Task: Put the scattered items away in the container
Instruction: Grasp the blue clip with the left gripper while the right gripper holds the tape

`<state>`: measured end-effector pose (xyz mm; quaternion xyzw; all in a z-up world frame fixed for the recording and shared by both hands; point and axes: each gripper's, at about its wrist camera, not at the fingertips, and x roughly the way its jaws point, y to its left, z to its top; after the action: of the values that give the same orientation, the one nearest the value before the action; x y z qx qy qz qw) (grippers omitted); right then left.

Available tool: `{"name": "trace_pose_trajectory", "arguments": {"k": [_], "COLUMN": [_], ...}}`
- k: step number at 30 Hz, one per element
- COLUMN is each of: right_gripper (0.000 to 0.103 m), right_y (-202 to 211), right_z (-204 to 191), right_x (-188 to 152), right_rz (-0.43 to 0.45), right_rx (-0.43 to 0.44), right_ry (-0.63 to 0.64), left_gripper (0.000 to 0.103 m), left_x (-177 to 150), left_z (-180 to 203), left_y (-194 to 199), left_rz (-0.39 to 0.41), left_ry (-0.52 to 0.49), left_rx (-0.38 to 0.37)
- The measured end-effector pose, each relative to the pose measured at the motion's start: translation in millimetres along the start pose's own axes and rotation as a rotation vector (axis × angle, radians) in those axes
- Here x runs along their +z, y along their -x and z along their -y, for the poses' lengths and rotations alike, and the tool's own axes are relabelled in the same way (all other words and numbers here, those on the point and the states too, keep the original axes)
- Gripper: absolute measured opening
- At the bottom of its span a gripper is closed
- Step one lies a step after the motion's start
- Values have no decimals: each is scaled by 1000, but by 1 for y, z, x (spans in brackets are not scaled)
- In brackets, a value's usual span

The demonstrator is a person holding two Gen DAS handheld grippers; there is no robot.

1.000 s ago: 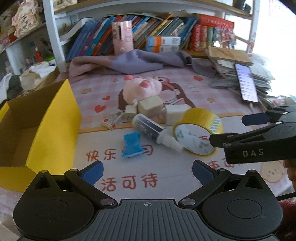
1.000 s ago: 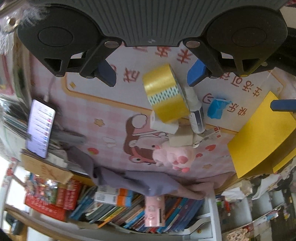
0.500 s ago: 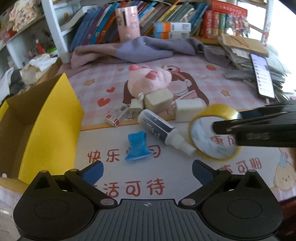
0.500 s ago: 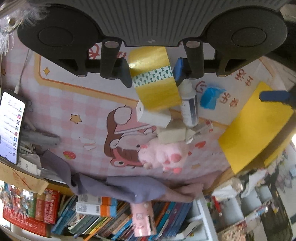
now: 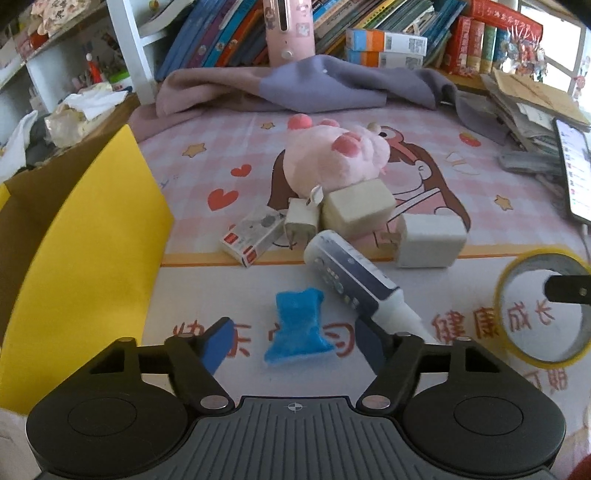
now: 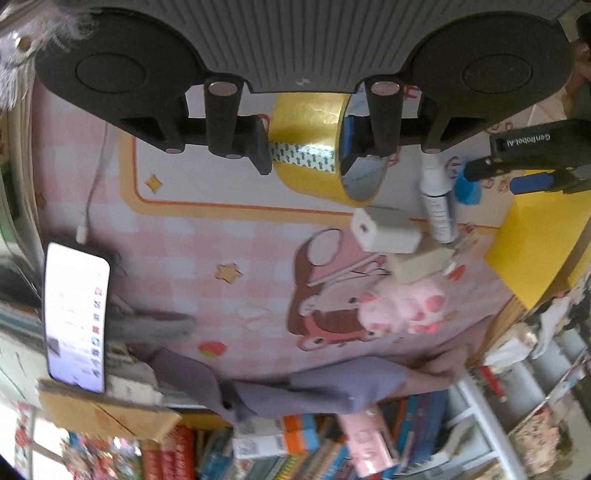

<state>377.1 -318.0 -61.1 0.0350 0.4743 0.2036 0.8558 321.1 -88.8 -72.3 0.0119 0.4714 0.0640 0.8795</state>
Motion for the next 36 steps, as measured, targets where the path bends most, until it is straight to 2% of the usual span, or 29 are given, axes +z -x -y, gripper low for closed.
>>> {"name": "trace_pose_trajectory", "arguments": {"k": [3, 7, 11, 14, 19, 21, 23, 24, 26, 30, 32, 36], "right_gripper": [31, 30, 32, 41, 40, 33, 22, 20, 14, 10, 9, 9], "right_y": [-2, -7, -11, -12, -15, -18, -20, -21, -22, -19, -14, -5], "right_z": [4, 7, 11, 12, 14, 15, 15, 17, 18, 16, 14, 13], "right_x": [1, 1, 1, 2, 2, 3, 3, 3, 4, 3, 3, 3], "right_rz": [-1, -9, -19, -14, -26, -34, -39, -42, -40, -21, 0, 15], "right_rx": [-15, -40, -60, -78, -80, -74, -74, -73, -76, -62, -53, -27], "right_ry": [-7, 0, -9, -5, 6, 10, 13, 12, 13, 28, 39, 50], "left_gripper": [53, 43, 41, 41, 39, 35, 32, 27, 27, 25, 25, 25], "left_x": [3, 4, 4, 5, 6, 6, 5, 5, 3, 1, 0, 1], "left_z": [0, -5, -9, -9, -9, -9, -9, -8, -7, -9, -13, -13], "left_y": [-12, -24, -26, -27, -28, -29, -28, -28, -26, -23, -14, 8], "left_rz": [-17, -47, -40, -37, -25, -17, -13, -12, -11, -17, 3, 44], "left_ry": [5, 44, 78, 82, 89, 89, 88, 84, 77, 96, 137, 158], "left_rx": [-4, -13, -24, -23, -24, -23, -23, -24, -25, -42, -65, -94]}}
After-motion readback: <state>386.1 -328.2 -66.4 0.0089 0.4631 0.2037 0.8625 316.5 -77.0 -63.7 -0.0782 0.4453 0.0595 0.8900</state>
